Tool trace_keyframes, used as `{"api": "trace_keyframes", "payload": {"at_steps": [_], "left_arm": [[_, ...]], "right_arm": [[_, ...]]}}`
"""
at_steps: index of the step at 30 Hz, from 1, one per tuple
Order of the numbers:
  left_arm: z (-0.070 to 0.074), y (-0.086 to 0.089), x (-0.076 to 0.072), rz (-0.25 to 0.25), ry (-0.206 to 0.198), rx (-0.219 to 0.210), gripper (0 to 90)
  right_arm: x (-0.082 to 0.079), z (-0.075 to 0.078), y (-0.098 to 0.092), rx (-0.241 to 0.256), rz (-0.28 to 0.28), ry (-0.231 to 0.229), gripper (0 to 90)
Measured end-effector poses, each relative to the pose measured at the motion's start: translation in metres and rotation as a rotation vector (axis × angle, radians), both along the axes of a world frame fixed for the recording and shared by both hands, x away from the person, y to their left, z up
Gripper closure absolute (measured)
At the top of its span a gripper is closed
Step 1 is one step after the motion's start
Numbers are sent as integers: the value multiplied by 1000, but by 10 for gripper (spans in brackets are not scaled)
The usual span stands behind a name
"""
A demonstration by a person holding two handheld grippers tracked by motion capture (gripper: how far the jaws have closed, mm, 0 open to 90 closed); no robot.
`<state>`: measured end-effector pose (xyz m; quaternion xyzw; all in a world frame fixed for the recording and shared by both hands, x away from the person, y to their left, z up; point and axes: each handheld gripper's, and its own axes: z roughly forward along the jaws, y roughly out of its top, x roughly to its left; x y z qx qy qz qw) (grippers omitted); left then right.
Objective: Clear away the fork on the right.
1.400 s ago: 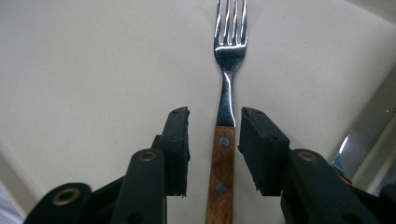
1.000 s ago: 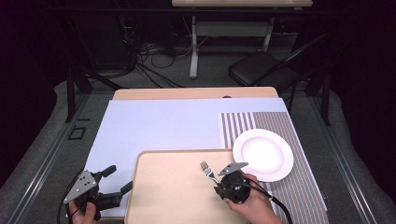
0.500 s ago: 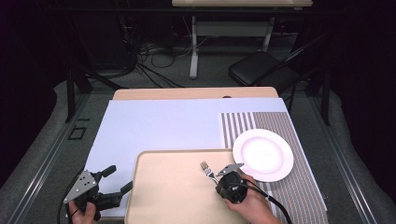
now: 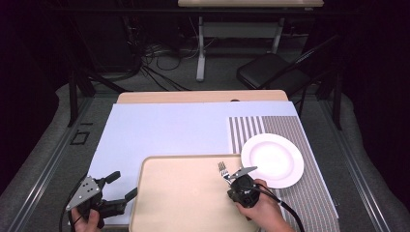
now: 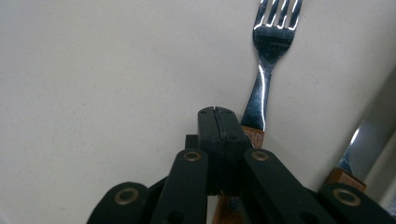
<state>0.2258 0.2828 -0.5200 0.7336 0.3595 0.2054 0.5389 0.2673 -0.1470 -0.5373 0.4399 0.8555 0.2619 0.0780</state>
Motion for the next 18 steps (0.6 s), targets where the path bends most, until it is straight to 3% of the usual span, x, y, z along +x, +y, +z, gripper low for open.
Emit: {"api": "trace_keyframes", "payload": {"at_steps": [4, 5, 6, 7, 8, 9, 10, 11, 12, 18], "left_arm": [[0, 0, 0, 0, 0, 1, 132], [0, 0, 0, 0, 1, 0, 132], [0, 0, 0, 0, 1, 0, 132], [0, 0, 0, 1, 2, -3, 132], [0, 0, 0, 1, 2, -2, 132], [0, 0, 0, 1, 2, -2, 132], [0, 0, 0, 1, 2, -2, 132], [0, 0, 0, 1, 2, -3, 132], [0, 0, 0, 1, 2, -3, 132], [0, 0, 0, 0, 0, 0, 132]], "right_arm": [[2, 1, -6, -9, -13, 10, 900], [2, -2, -6, 28, -29, -21, 900], [3, 1, -8, 0, -28, 10, 900], [3, 6, -11, -59, -7, 61, 900], [3, -3, -9, 42, -44, -29, 900], [4, -3, -11, 39, -42, -29, 900], [4, 3, -13, -16, -37, 34, 900], [4, 4, -15, -34, -33, 50, 900], [4, -1, -15, 19, -48, -2, 900], [6, 2, -20, -9, -55, 29, 900]]}}
